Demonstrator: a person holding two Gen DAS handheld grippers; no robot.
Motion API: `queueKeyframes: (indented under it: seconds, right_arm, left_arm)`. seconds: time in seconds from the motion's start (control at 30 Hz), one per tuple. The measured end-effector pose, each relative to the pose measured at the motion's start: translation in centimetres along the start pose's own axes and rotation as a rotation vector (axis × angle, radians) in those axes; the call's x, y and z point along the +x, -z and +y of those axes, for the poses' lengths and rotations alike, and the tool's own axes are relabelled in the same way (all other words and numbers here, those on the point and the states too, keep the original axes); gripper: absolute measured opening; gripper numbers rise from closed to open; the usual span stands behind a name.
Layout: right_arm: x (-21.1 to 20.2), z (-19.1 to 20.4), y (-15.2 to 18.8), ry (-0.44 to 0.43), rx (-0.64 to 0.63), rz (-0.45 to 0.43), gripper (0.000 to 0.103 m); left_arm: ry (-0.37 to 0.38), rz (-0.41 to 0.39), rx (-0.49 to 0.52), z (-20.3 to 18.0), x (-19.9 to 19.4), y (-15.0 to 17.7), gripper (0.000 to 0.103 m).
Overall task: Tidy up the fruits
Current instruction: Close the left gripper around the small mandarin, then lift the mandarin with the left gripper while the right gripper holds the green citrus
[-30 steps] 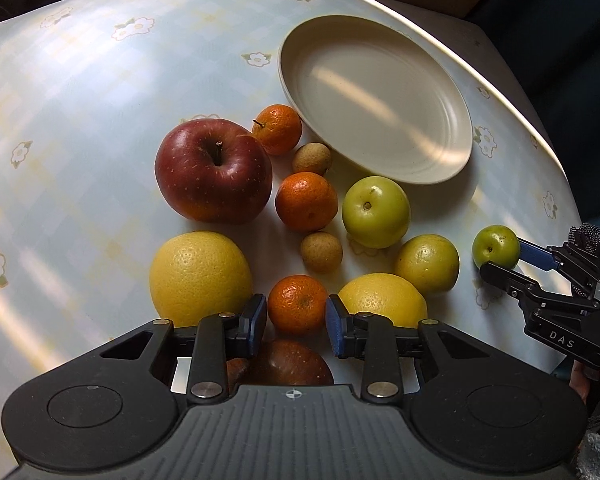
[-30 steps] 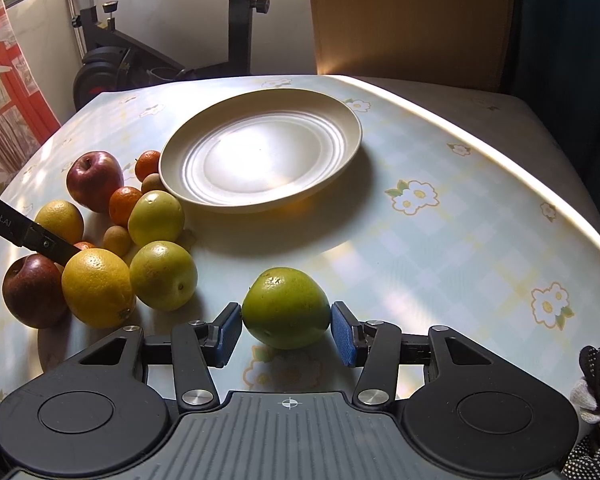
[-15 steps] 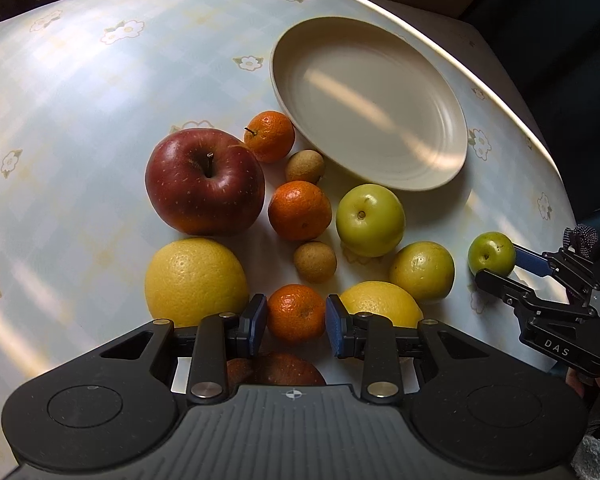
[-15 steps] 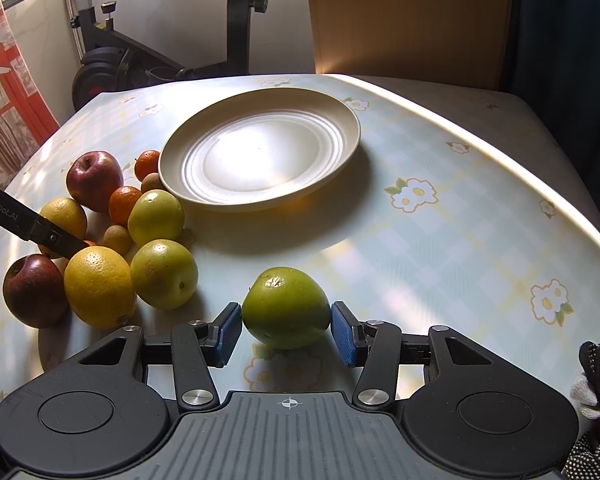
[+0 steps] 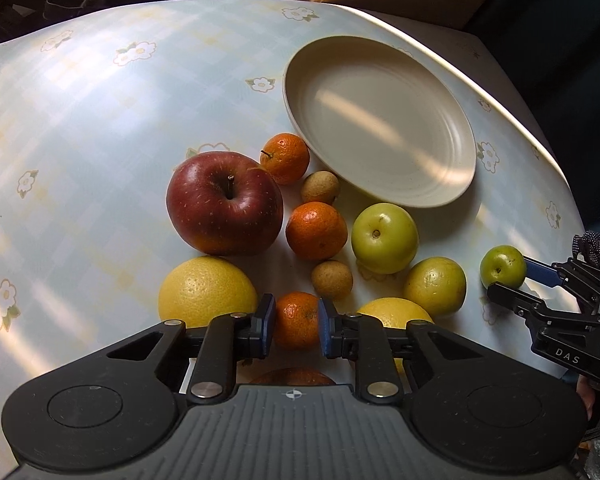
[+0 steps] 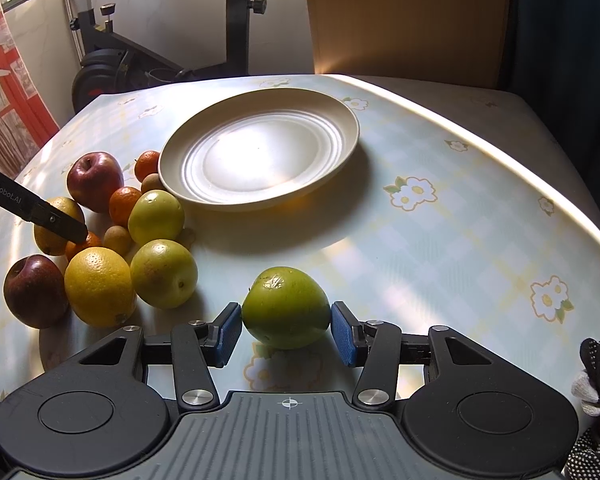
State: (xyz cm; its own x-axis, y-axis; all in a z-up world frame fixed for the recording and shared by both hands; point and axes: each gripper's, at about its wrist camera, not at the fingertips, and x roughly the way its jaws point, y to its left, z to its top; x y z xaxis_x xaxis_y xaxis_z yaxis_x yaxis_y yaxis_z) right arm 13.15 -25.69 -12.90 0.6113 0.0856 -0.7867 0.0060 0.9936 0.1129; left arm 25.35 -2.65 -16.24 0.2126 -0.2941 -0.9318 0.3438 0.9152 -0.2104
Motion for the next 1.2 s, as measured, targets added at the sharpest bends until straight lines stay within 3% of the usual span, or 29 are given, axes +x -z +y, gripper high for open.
queueKeyframes:
  seconds: [0.3, 0.63, 0.83, 1.07, 1.2]
  right_arm:
    - [-0.1, -0.1, 0.0, -0.003, 0.007, 0.001, 0.045]
    - [-0.1, -0.1, 0.0, -0.004, 0.010, -0.002, 0.045]
    - [-0.1, -0.1, 0.0, -0.005, 0.013, -0.002, 0.045]
    - [-0.1, -0.1, 0.1, -0.006, 0.015, -0.002, 0.045]
    - [-0.1, -0.2, 0.1, -0.008, 0.018, -0.004, 0.045]
  left_arm:
    - [0.000, 0.032, 0.004, -0.3, 0.5, -0.8, 0.025]
    - [-0.001, 0.104, 0.035, -1.0, 0.9, 0.3, 0.036]
    - [-0.033, 0.088, 0.071, -2.0, 1.3, 0.2, 0.036]
    - [-0.105, 0.080, 0.207, -4.2, 1.9, 0.3, 0.035]
    - [-0.090, 0.066, 0.192, -4.0, 1.9, 0.3, 0.034]
